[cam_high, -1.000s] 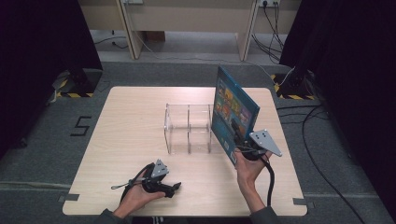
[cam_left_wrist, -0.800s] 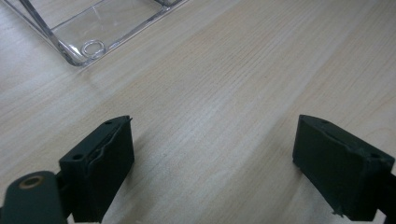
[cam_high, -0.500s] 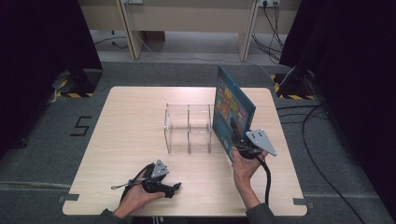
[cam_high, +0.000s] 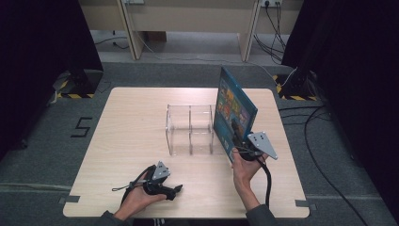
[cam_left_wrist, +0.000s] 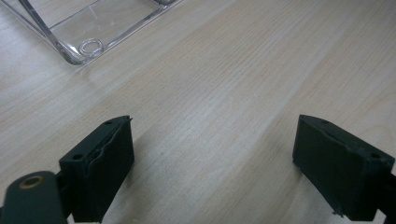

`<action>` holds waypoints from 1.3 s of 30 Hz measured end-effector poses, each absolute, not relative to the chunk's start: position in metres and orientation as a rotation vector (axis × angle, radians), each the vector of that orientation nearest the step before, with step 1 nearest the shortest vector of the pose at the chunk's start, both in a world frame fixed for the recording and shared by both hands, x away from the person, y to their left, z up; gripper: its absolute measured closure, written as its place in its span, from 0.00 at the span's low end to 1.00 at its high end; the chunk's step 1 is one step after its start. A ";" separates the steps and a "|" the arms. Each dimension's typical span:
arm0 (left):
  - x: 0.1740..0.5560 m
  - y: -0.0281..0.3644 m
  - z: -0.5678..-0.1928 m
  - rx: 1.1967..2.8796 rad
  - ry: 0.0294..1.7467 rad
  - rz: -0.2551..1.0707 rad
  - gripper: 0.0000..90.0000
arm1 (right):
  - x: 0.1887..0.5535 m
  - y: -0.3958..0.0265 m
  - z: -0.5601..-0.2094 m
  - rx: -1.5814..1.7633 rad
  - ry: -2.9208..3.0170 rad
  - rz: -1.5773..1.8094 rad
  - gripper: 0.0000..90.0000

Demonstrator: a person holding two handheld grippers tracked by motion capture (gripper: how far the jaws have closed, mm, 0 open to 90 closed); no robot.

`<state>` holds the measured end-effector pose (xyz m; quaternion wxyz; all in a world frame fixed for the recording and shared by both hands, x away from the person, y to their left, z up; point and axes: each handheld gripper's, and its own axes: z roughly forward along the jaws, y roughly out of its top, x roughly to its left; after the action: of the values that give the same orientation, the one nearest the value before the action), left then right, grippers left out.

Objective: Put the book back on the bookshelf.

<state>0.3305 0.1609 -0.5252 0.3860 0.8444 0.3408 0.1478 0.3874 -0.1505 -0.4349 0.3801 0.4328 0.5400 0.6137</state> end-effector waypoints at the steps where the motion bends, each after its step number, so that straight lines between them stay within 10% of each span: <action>1: 0.330 0.161 -0.525 2.150 0.868 0.377 0.13 | 0.386 -0.151 -0.435 1.106 1.379 1.563 0.90; 39: 0.329 0.161 -0.525 2.151 0.867 0.374 0.13 | 0.341 -0.172 -0.451 1.134 1.544 1.549 0.60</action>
<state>0.3294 0.1607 -0.5252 0.3858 0.8448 0.3403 0.1470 0.3410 -0.1716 -0.4511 0.3325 0.4341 0.5911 0.5929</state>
